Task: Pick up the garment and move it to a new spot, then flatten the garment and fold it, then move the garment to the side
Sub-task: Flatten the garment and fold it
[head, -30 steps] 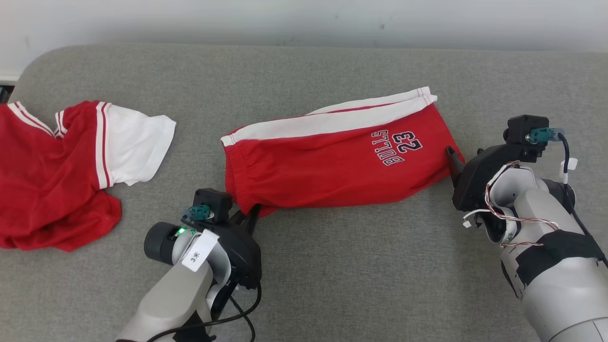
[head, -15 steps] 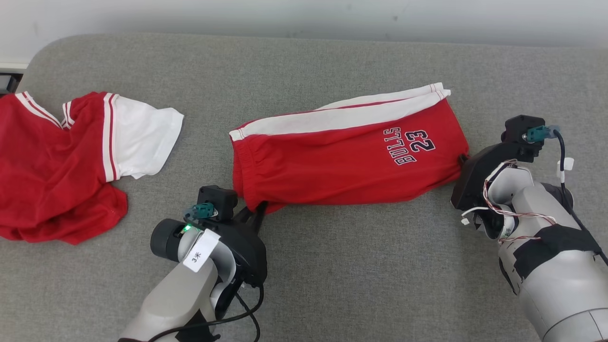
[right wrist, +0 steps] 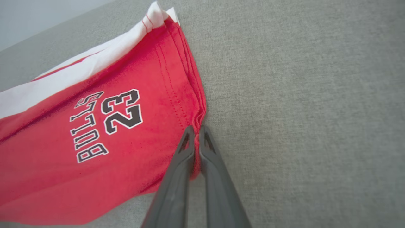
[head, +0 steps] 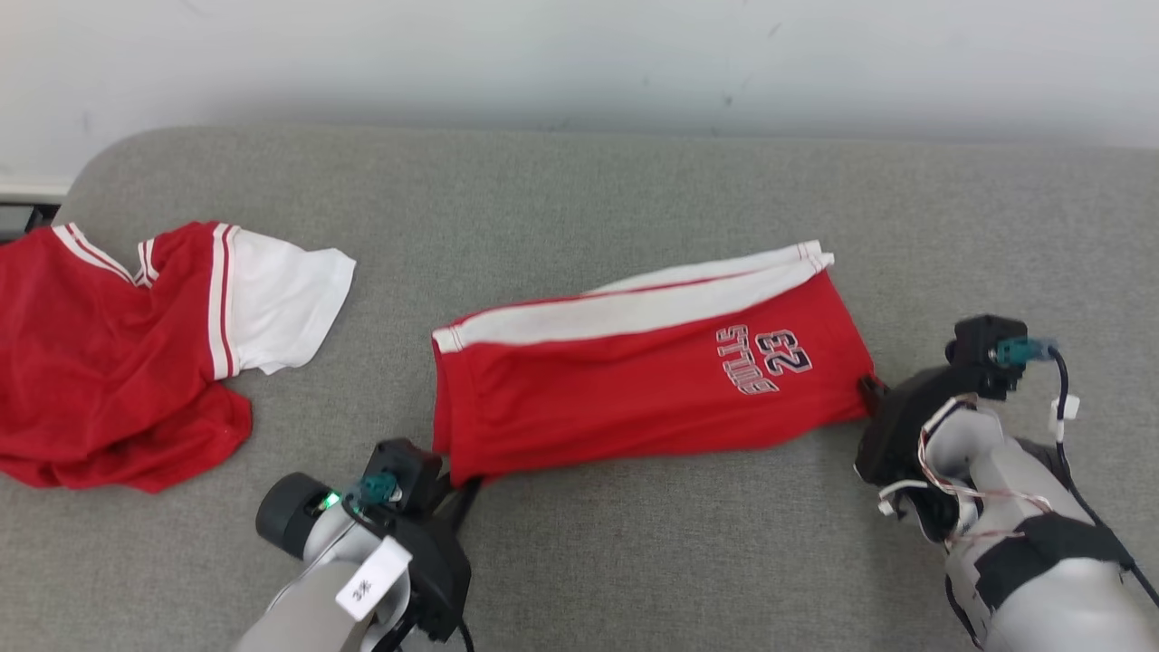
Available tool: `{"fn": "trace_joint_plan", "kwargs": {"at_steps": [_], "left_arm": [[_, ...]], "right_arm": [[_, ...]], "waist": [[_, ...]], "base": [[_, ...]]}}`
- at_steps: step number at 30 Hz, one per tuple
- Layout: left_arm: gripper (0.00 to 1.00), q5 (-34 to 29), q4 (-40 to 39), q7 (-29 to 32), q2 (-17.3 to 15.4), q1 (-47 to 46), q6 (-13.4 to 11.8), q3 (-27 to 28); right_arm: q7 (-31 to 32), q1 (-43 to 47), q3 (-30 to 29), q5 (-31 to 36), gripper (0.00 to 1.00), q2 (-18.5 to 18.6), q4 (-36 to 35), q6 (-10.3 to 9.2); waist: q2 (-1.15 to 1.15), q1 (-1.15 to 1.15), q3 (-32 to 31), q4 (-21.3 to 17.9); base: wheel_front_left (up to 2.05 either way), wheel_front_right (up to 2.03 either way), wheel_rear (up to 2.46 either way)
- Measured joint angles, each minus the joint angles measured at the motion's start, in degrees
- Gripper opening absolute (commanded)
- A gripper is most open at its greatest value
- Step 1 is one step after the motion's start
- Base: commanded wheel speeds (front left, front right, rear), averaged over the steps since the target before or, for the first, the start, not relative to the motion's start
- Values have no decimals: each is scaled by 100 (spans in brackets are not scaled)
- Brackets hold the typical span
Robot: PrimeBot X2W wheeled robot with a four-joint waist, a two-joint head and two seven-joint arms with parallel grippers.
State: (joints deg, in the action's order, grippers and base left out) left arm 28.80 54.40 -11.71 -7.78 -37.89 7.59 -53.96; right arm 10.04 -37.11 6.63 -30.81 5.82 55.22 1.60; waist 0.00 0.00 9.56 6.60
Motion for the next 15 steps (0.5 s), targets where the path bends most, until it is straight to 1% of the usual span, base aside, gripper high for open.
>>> {"fn": "trace_joint_plan", "kwargs": {"at_steps": [4, 7, 12, 13, 15], "left_arm": [[0, -182, -220, -55, -245, 209, 1, -412], [0, -190, -438, -103, -333, 449, 1, -670], [0, -101, -742, -146, -543, 778, 0, -925], [0, -101, -742, -146, -543, 778, 0, -925], [0, 47, -856, -153, -631, 857, 0, -985]], "right_arm": [[-109, 382, -43, 0, 0, 109, -35, 52], [-213, 767, -70, -4, 0, 147, -166, 78], [-399, 1430, -90, -88, 0, 91, -513, 149], [-399, 1430, -90, -88, 0, 91, -513, 149], [-457, 1681, -74, -94, 0, 45, -712, 154]], "waist": [[0, -1, -213, -59], [0, -1, -382, -92], [0, -1, -649, -132], [0, -1, -649, -132], [-1, -2, -743, -155]], "base": [[0, 0, 0], [0, 0, 0], [0, 0, 0], [0, 0, 0], [0, 0, 0]]}}
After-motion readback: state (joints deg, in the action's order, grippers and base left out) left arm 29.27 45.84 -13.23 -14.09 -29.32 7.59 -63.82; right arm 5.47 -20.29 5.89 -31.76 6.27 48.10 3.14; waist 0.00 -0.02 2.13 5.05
